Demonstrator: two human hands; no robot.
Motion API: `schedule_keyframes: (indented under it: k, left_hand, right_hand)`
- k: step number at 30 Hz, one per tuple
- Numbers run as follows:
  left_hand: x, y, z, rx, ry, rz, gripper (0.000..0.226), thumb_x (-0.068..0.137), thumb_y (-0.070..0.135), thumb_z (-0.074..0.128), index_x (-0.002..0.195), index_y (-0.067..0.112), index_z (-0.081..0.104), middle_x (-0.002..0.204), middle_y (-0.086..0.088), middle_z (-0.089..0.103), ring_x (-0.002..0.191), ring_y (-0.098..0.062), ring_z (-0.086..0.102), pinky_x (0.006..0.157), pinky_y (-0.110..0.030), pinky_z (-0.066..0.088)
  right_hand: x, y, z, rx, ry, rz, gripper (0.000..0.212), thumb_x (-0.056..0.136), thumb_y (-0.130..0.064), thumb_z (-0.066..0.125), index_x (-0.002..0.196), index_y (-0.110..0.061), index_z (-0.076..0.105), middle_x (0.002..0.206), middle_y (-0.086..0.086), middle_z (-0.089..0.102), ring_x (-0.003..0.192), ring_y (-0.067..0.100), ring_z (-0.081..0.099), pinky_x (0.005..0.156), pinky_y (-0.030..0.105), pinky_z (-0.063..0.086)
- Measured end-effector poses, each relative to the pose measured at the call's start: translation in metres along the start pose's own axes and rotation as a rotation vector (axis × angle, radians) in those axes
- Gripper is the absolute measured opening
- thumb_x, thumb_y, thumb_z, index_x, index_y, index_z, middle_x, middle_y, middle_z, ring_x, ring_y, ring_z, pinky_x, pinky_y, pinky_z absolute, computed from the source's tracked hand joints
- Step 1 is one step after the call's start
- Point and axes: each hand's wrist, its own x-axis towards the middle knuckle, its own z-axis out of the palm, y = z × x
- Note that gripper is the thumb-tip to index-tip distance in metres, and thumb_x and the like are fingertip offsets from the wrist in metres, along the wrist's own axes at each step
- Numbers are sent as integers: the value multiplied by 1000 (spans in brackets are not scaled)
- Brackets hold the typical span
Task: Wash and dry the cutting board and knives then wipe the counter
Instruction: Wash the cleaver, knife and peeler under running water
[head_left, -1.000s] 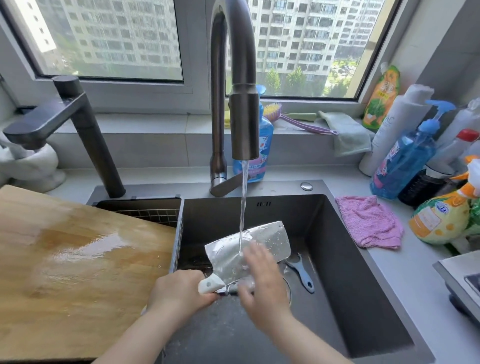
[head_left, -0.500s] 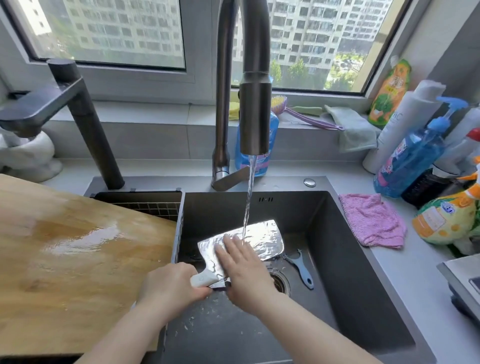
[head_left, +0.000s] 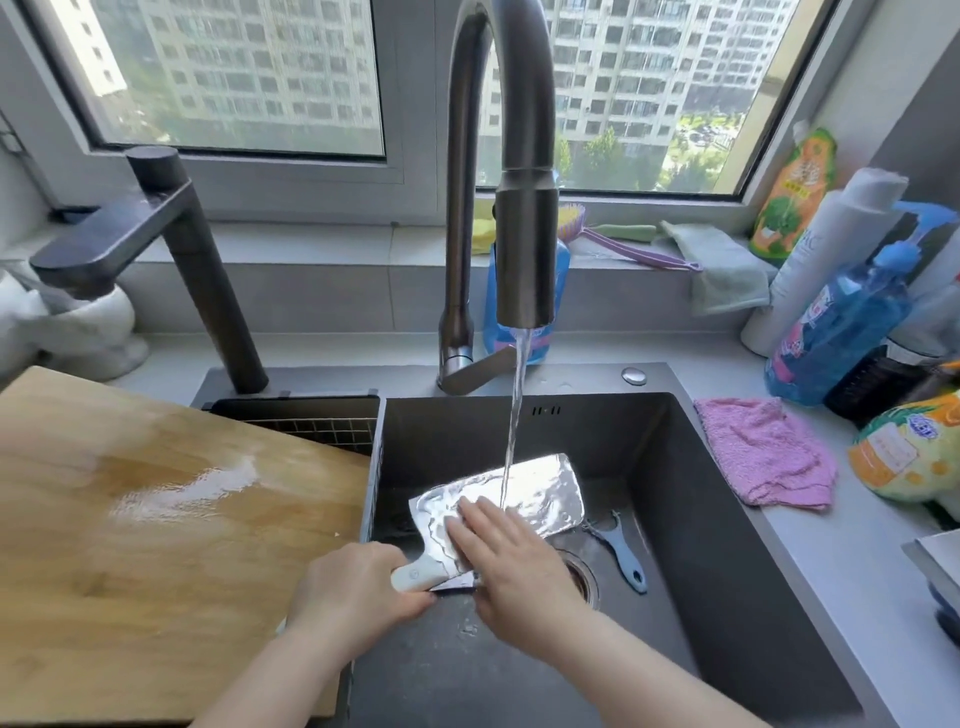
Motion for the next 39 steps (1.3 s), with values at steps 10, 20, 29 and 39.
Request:
schedule_keyframes:
  k: [10,20,29,39]
  left_hand:
    - [0,-6,5,-30,56,0,29,76,59,55,85,32,60,70,11,52,77,-9,54,53,-17,31]
    - [0,-2,3,-132,71,-18,25,74,63,56,74,38,51,69,15,50,76,-8,52,51,-17,31]
    - [-4,2,3,-145,64,-18,31,75,63,56,63,39,41,71,16,51,81,-8,54,56,-17,33]
    - [-6,4,2,-77,47,9,34,75,63,55,60,37,39,66,17,43,77,-7,49,55,-17,31]
  right_hand:
    - [-12,-5,6,-56,-69,-82,92,36,-41,69,123,-23,45,124,-9,61,111,9,62,106,31,35]
    - [-14,0,7,13,-66,92,91,64,-22,57,143,-3,17,152,12,23,140,24,16,115,35,-15]
    - [4,22,-13,-17,-74,149,75,92,-20,41,147,-6,-8,156,12,-12,144,26,-12,110,34,-17]
    - [-1,29,-9,-41,-106,158,79,89,-20,46,147,-6,-5,154,8,-16,143,22,-14,109,32,-16]
